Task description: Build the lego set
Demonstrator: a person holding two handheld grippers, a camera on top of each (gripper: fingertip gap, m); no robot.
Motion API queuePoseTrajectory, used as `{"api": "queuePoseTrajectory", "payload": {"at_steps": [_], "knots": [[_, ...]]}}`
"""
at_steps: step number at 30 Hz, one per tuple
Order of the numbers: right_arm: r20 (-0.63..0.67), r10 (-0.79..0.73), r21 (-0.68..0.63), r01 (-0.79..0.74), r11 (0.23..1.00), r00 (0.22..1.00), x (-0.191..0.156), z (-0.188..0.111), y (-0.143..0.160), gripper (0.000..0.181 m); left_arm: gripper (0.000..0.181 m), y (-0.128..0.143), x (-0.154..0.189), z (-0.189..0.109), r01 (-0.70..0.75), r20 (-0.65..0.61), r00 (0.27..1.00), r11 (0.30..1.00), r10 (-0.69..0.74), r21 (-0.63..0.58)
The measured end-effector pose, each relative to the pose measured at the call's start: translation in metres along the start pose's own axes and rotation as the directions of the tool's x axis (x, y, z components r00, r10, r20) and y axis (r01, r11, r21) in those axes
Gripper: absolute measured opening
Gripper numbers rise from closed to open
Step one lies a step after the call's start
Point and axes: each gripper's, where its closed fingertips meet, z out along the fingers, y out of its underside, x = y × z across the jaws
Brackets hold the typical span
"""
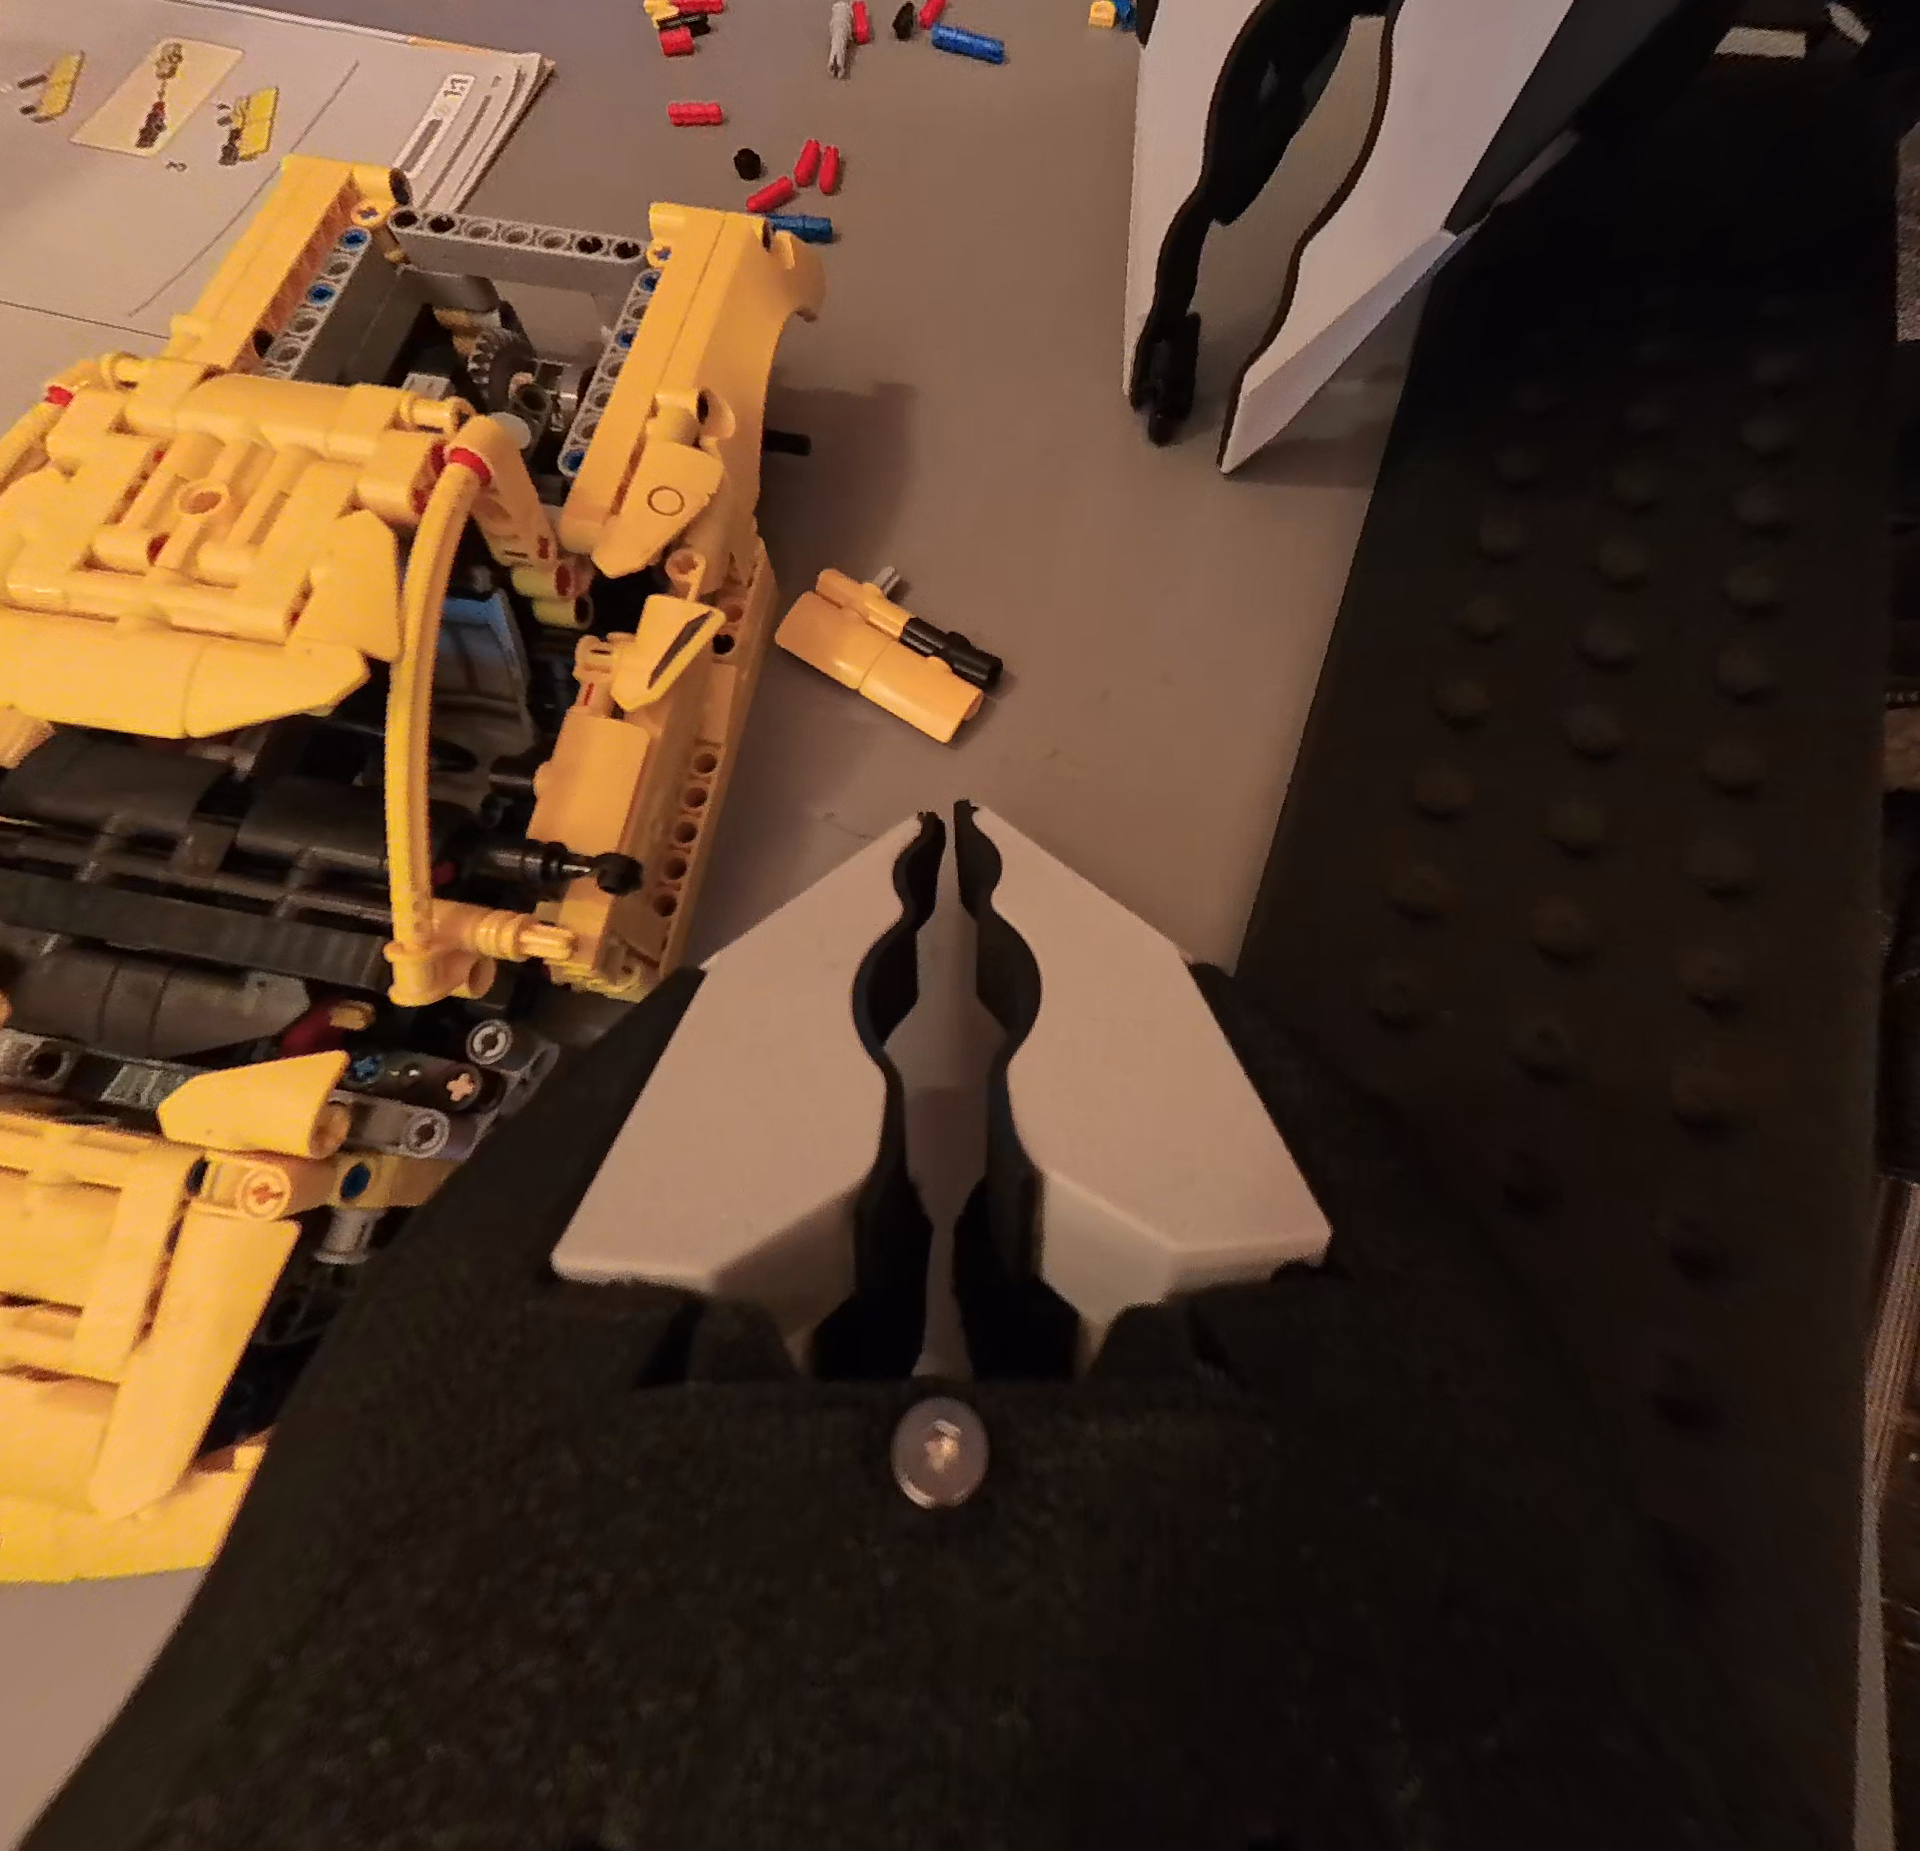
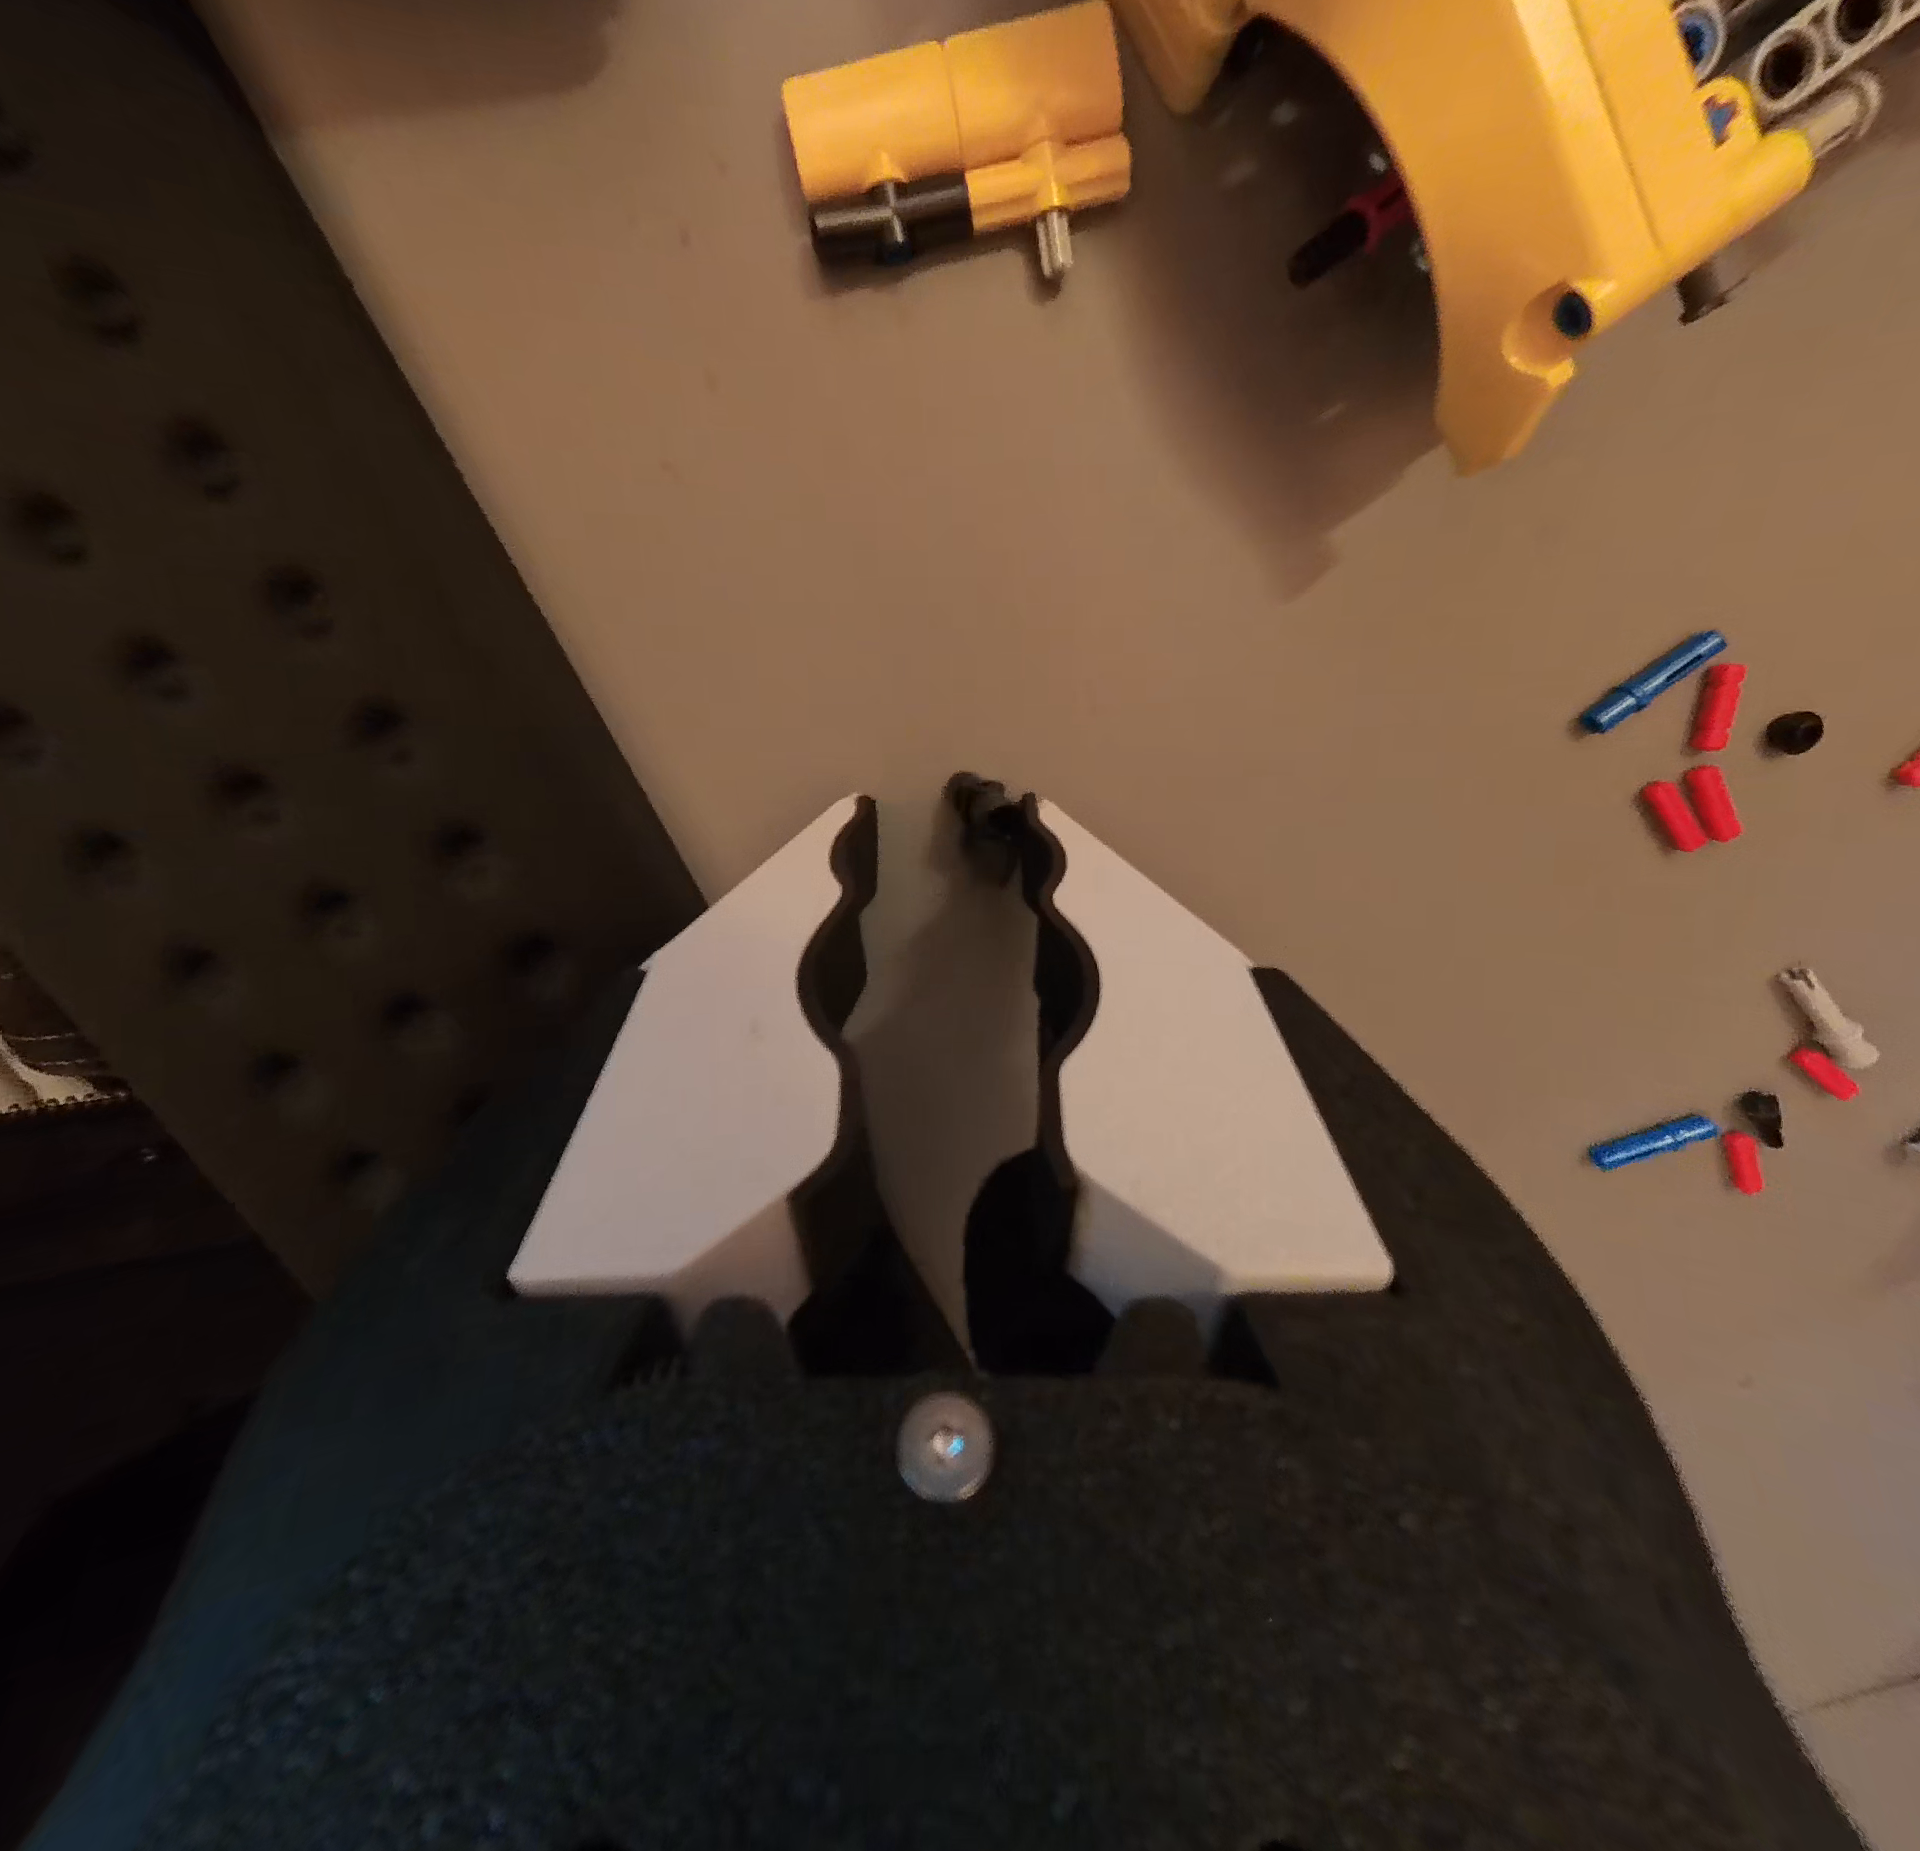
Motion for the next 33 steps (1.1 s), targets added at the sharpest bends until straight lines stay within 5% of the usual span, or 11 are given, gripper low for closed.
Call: {"api": "queuePoseTrajectory", "payload": {"at_steps": [33], "knots": [[-0.069, -0.049, 0.004, 0.050, 0.999, 0.996, 0.005, -0.010, 0.000, 0.016, 0.002, 0.003, -0.001, 0.000, -0.014, 0.012, 1.000, 1.000, 0.015, -0.013]]}}
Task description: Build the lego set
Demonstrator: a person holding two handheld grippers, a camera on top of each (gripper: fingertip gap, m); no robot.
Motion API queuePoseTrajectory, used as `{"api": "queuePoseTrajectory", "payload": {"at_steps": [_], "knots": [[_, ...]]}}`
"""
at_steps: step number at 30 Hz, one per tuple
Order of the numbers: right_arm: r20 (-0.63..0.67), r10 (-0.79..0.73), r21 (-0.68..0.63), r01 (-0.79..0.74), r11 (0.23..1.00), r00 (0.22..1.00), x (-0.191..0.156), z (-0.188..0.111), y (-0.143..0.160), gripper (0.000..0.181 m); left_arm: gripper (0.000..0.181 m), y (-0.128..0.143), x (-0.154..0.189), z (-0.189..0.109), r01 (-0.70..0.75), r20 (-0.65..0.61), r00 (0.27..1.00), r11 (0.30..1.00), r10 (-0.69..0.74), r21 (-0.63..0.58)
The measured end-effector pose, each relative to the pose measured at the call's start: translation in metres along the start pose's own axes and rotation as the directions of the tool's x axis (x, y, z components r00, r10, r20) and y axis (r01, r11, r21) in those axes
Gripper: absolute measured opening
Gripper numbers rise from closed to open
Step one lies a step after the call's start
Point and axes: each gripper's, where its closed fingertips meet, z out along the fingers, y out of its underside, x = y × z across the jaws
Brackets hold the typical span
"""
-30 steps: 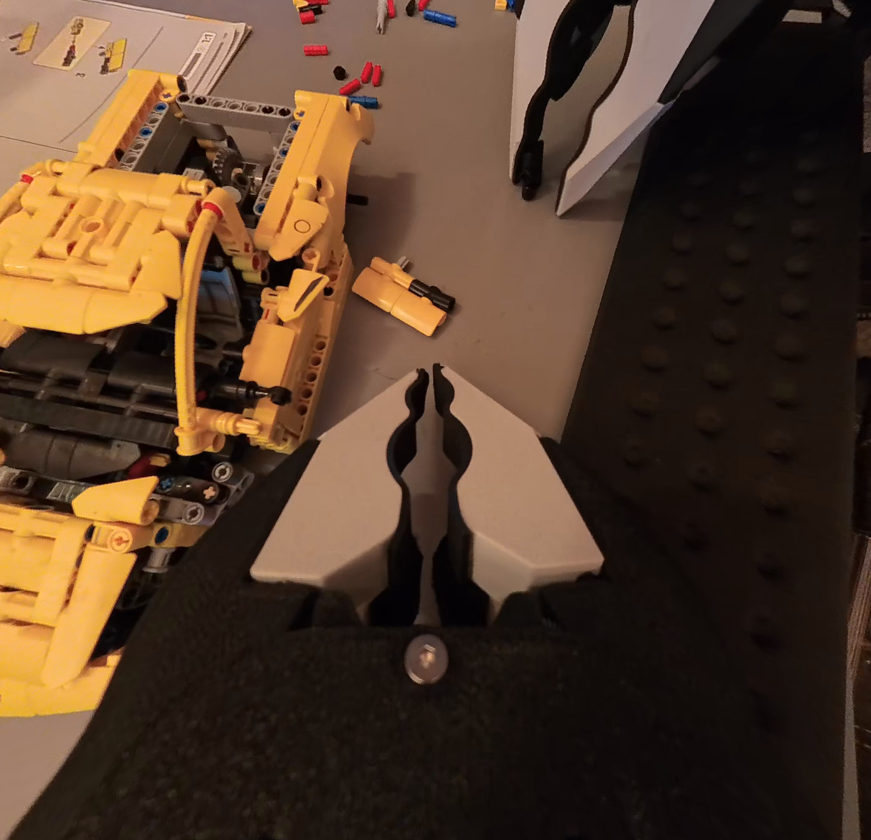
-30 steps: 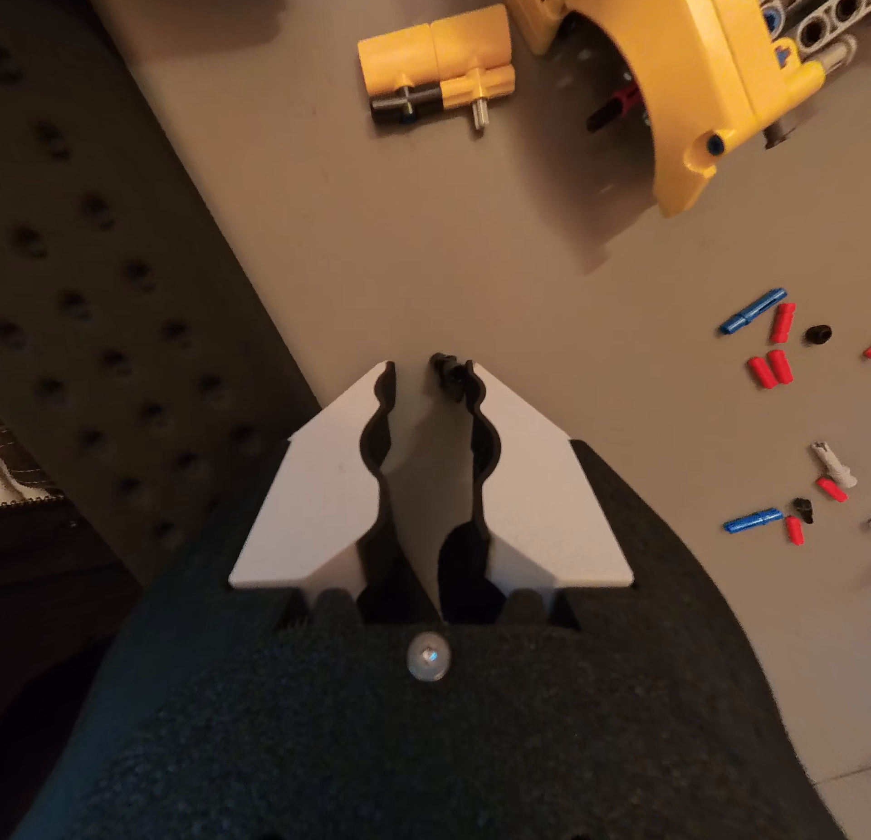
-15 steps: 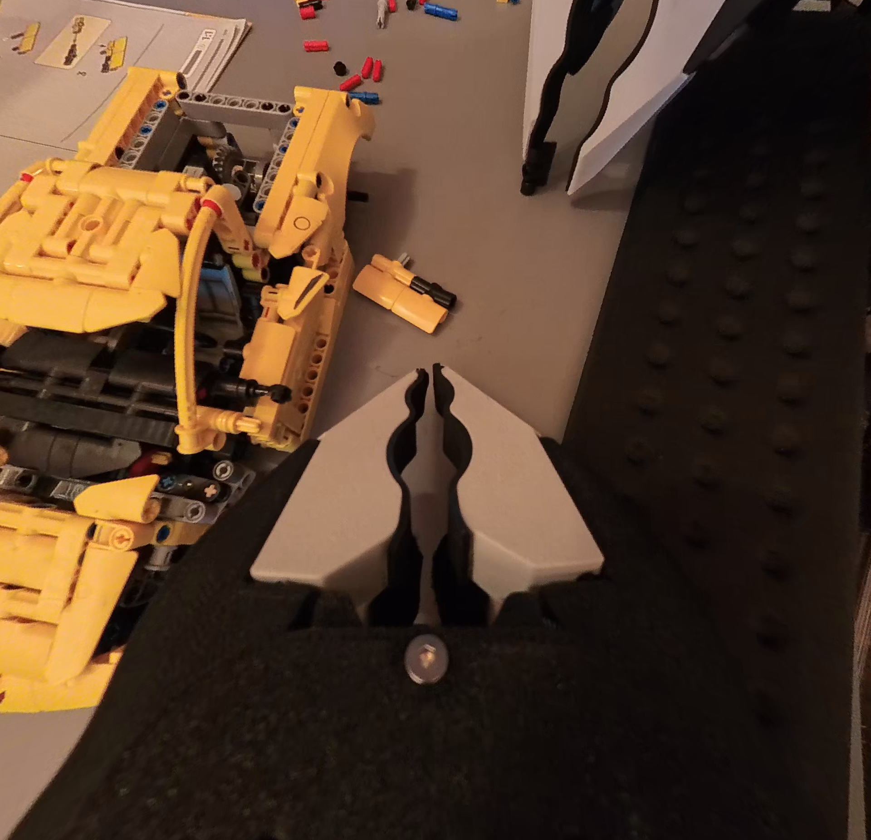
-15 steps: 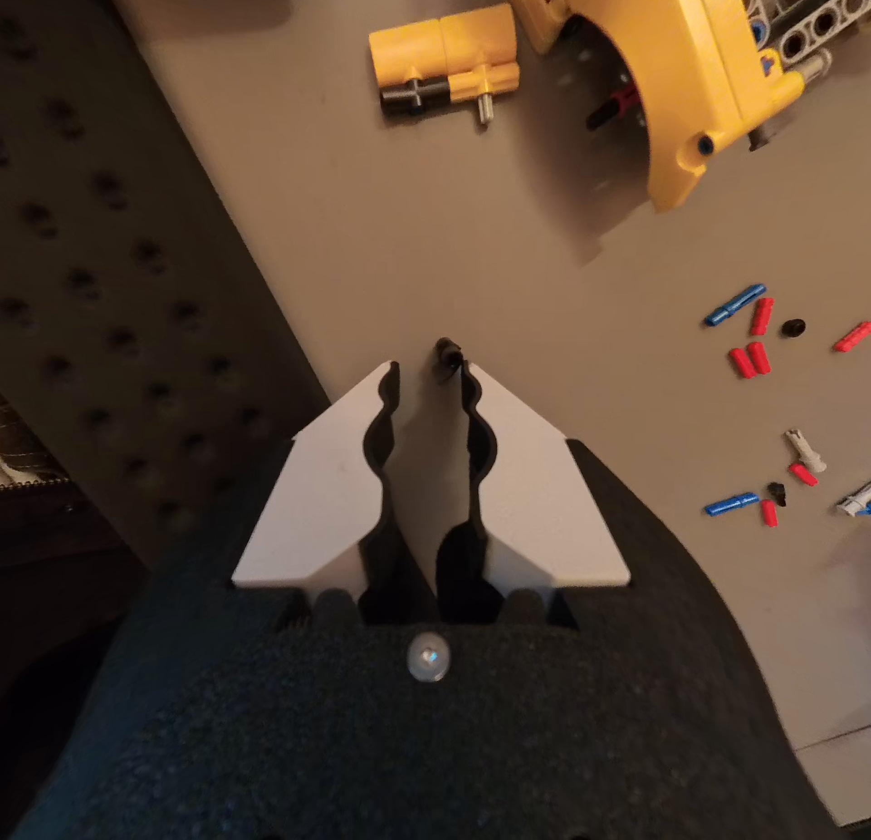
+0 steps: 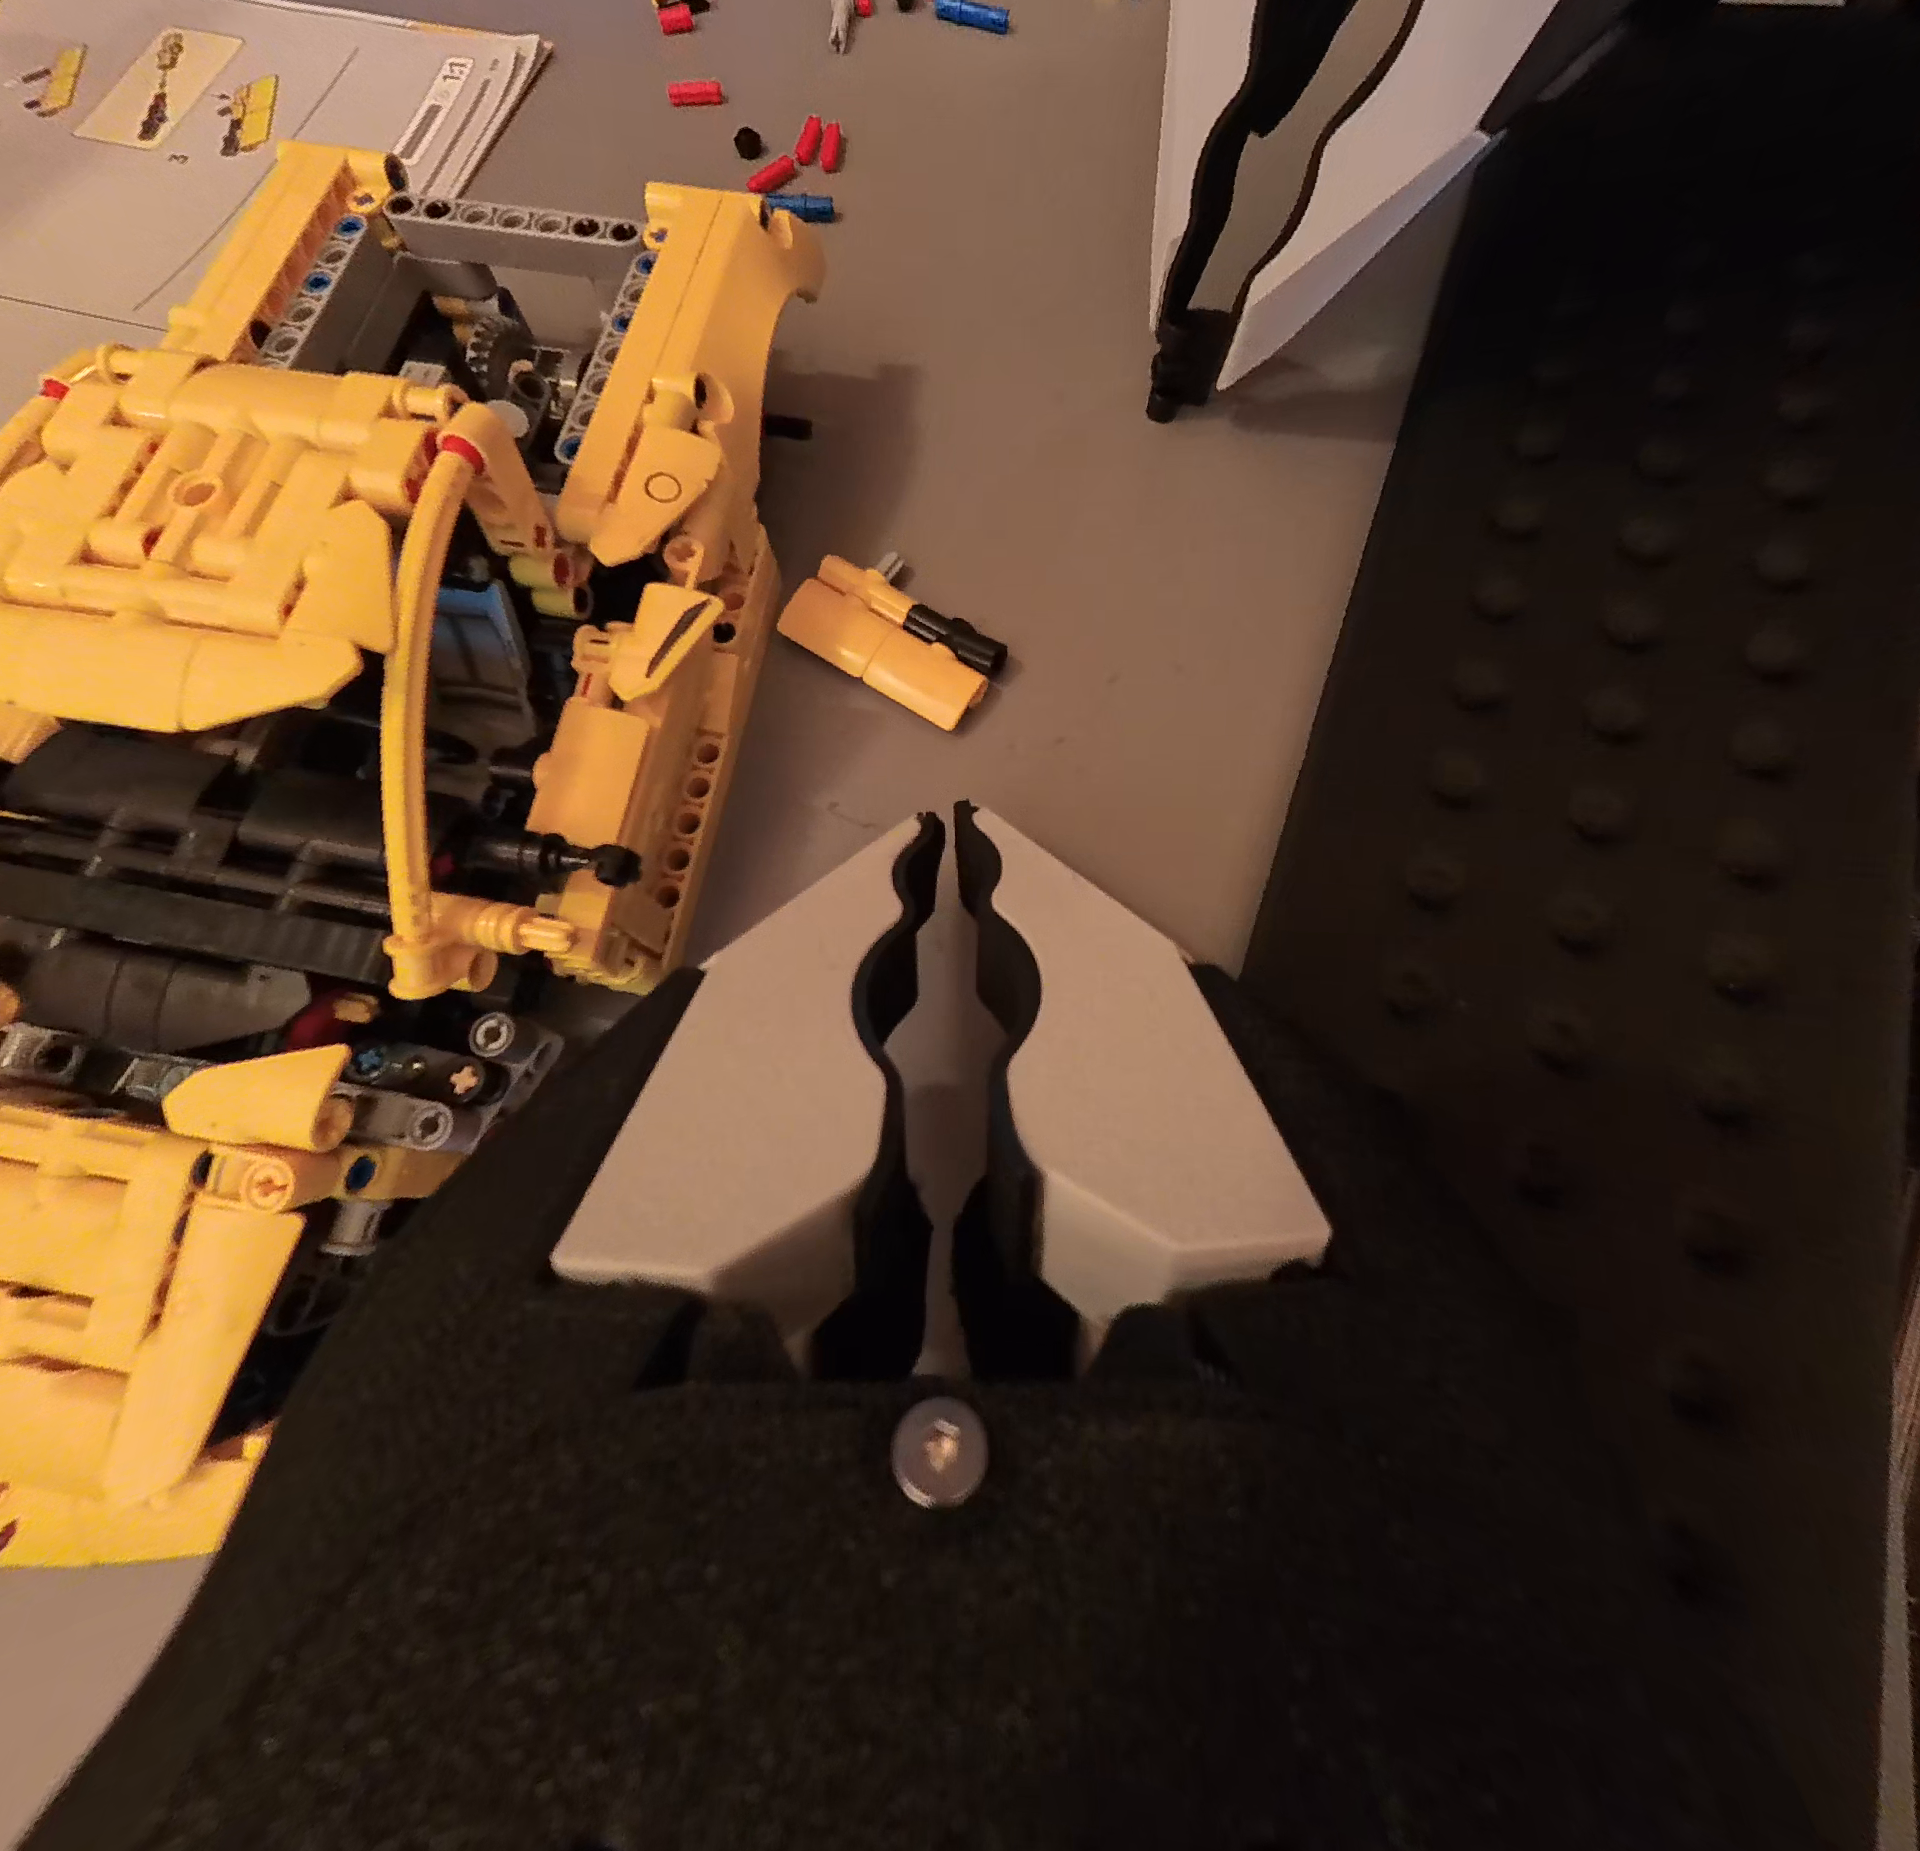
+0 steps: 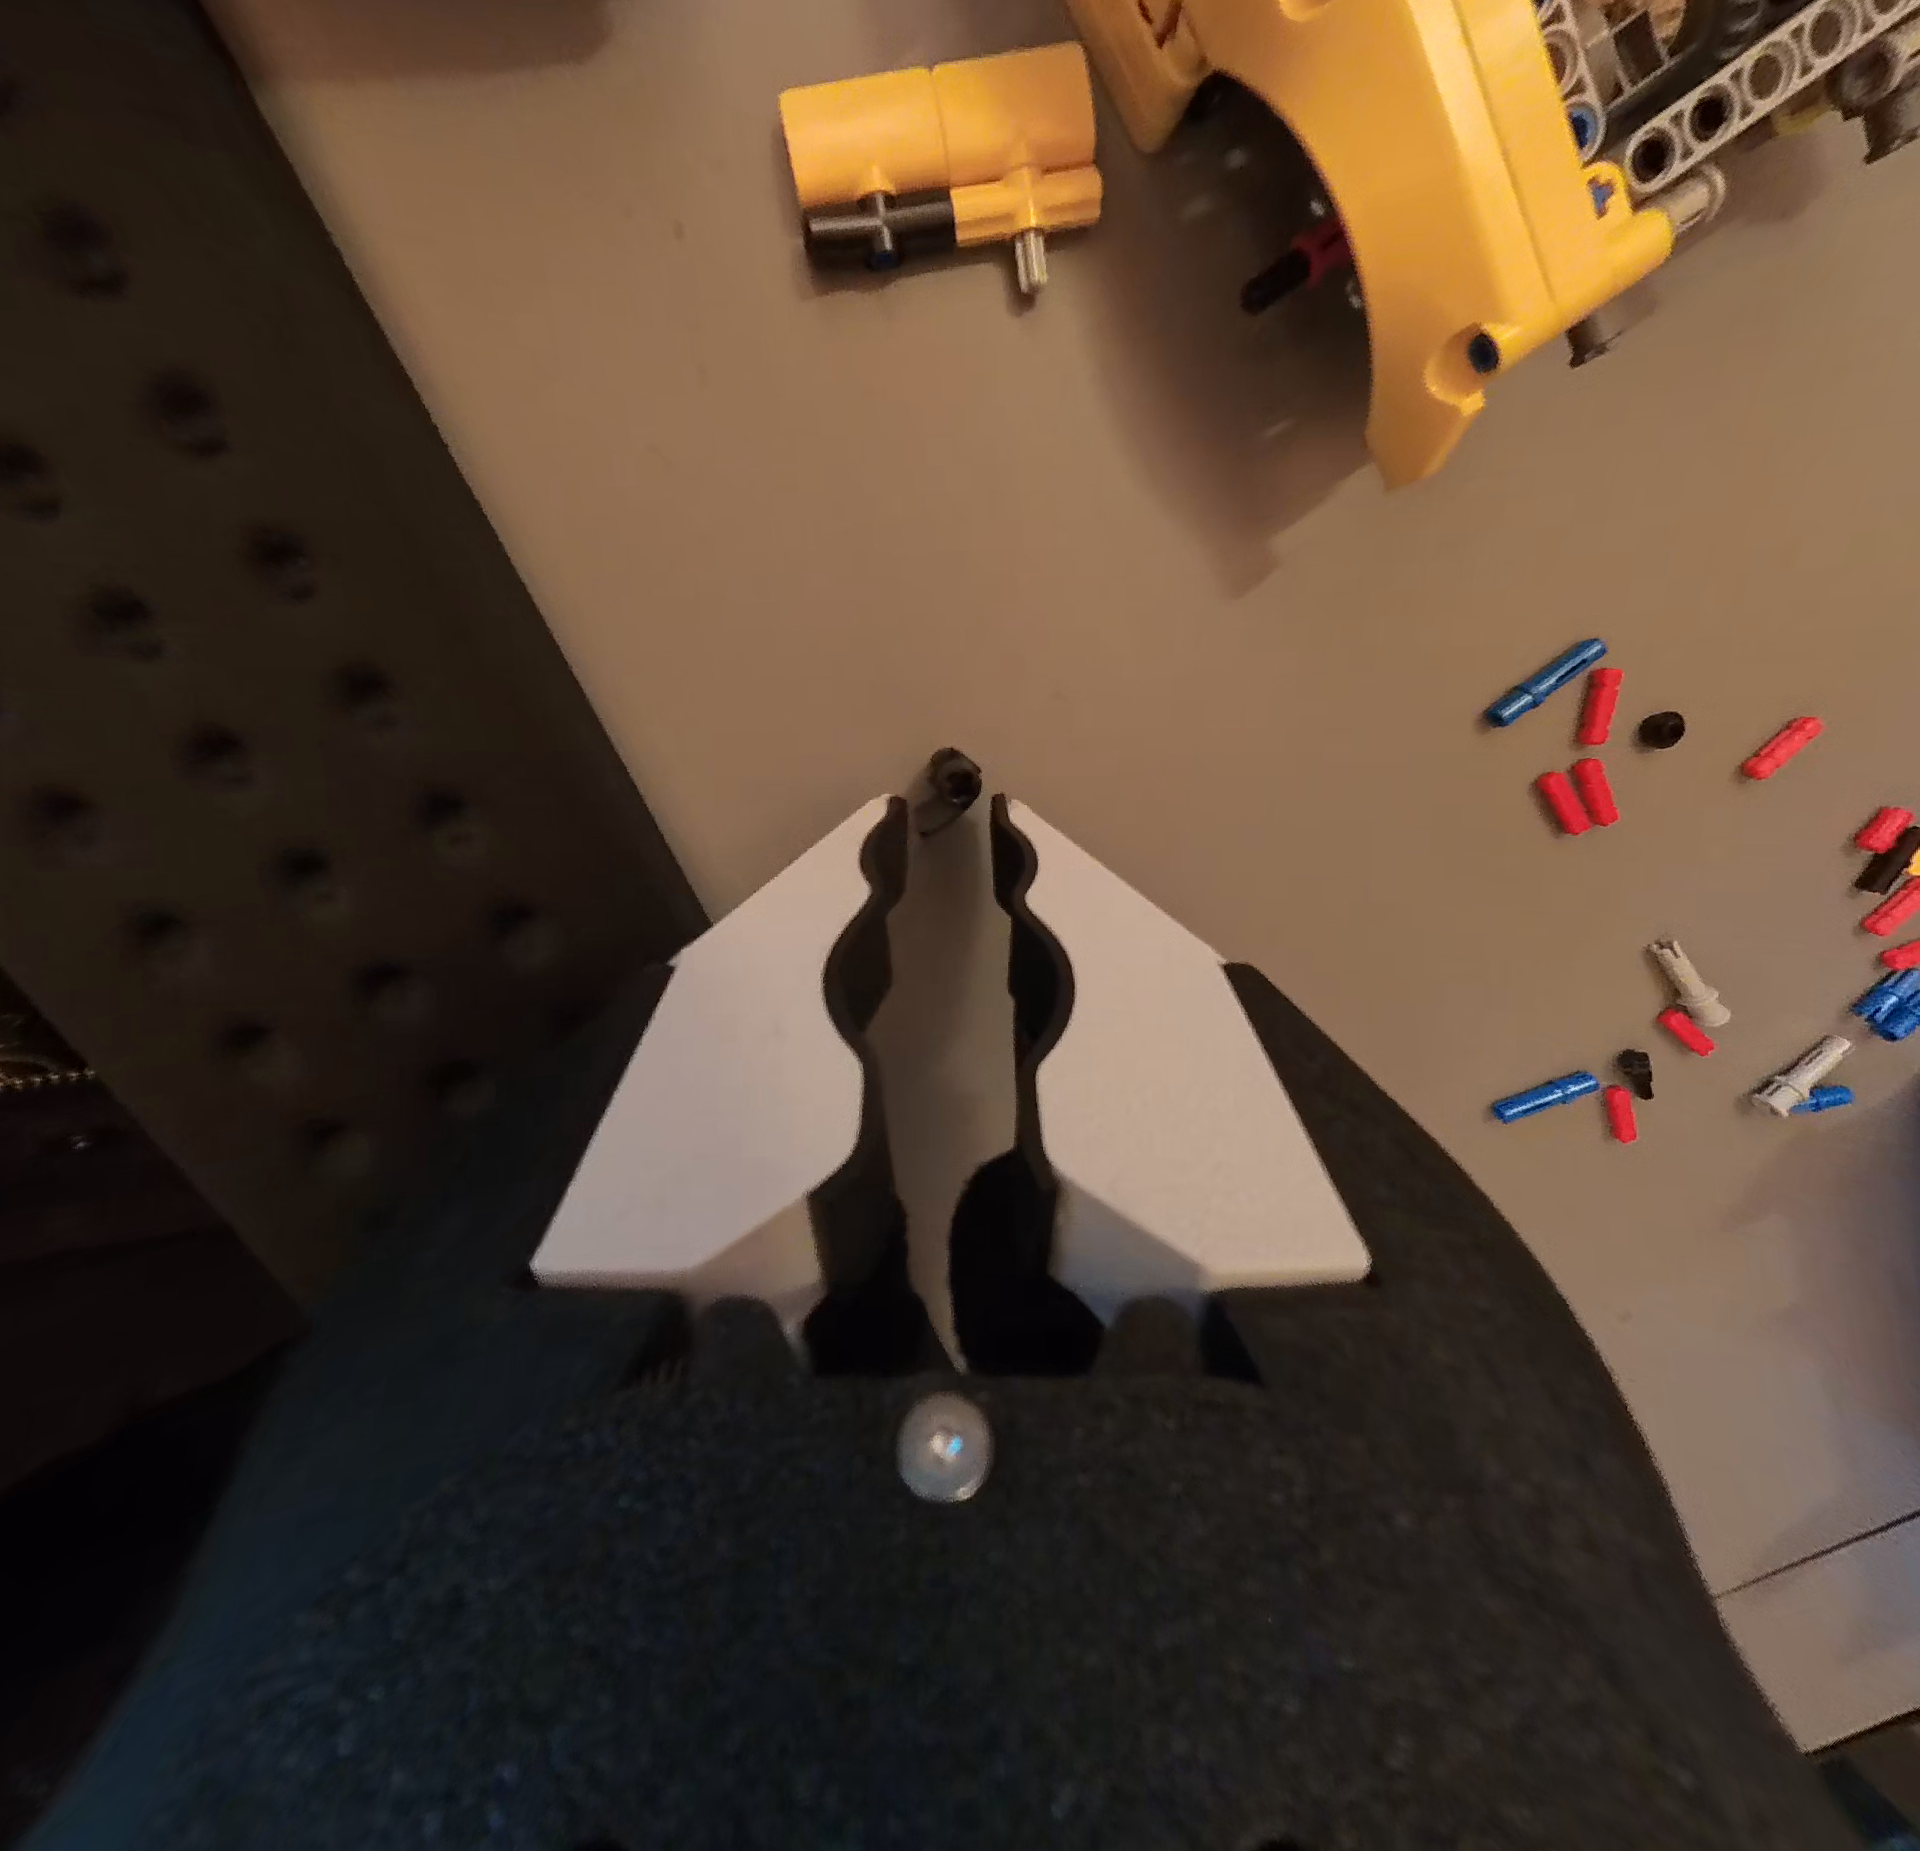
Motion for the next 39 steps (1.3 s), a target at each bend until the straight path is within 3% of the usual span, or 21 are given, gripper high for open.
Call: {"api": "queuePoseTrajectory", "payload": {"at_steps": [5, 9, 11, 14, 20, 23, 25, 28, 30, 33, 37, 39], "knots": [[-0.019, 0.007, 0.050, -0.006, 0.999, 1.000, 0.002, -0.009, -0.008, 0.023, 0.002, 0.000, 0.000, 0.000, -0.002, 0.002, 1.000, 1.000, 0.002, 0.001], [-0.025, -0.038, 0.289, 0.043, 0.956, 0.999, -0.004, -0.018, -0.057, 0.030, 0.002, -0.001, -0.001, -0.001, 0.006, -0.001, 1.000, 1.000, -0.006, 0.010], [0.021, -0.053, 0.411, 0.040, 0.911, 0.998, -0.013, -0.007, -0.082, 0.041, 0.002, -0.002, -0.001, -0.002, 0.009, -0.002, 1.000, 1.000, -0.009, 0.015], [0.019, -0.025, 0.354, 0.017, 0.935, 1.000, -0.004, 0.024, -0.079, 0.055, 0.002, -0.004, -0.001, -0.006, 0.018, -0.008, 1.000, 0.999, -0.017, 0.037], [0.095, -0.002, 0.427, -0.038, 0.903, 0.995, 0.000, 0.032, -0.085, 0.037, 0.017, -0.016, 0.008, -0.016, 0.014, -0.084, 0.996, 0.991, -0.004, 0.130], [0.064, -0.034, 0.436, 0.002, 0.900, 0.997, 0.001, 0.034, -0.087, 0.026, 0.024, -0.023, 0.017, -0.022, -0.002, -0.134, 0.991, 0.983, 0.028, 0.186], [0.023, -0.048, 0.424, 0.034, 0.905, 0.999, 0.002, 0.034, -0.086, 0.005, 0.027, -0.025, 0.013, -0.026, 0.004, -0.122, 0.992, 0.980, 0.020, 0.200], [0.008, -0.059, 0.413, 0.051, 0.909, 0.998, 0.001, 0.033, -0.084, 0.005, 0.030, -0.025, 0.005, -0.031, -0.026, -0.089, 0.995, 0.975, 0.047, 0.219], [0.086, -0.036, 0.442, -0.006, 0.897, 0.996, -0.005, 0.027, -0.086, 0.005, 0.033, -0.027, 0.000, -0.034, -0.083, -0.039, 0.995, 0.965, 0.096, 0.247], [0.331, 0.017, 0.530, -0.201, 0.824, 0.943, -0.017, 0.002, -0.096, 0.004, 0.033, -0.027, 0.002, -0.039, -0.158, 0.001, 0.987, 0.955, 0.163, 0.250], [0.717, -0.057, 0.510, -0.467, 0.722, 0.695, -0.046, -0.043, -0.106, 0.004, 0.037, -0.035, 0.018, -0.045, -0.272, 0.029, 0.961, 0.919, 0.275, 0.286], [0.818, -0.106, 0.443, -0.503, 0.742, 0.565, -0.063, -0.053, -0.104, 0.004, 0.037, -0.040, 0.028, -0.048, -0.328, 0.055, 0.943, 0.889, 0.328, 0.319]]}}
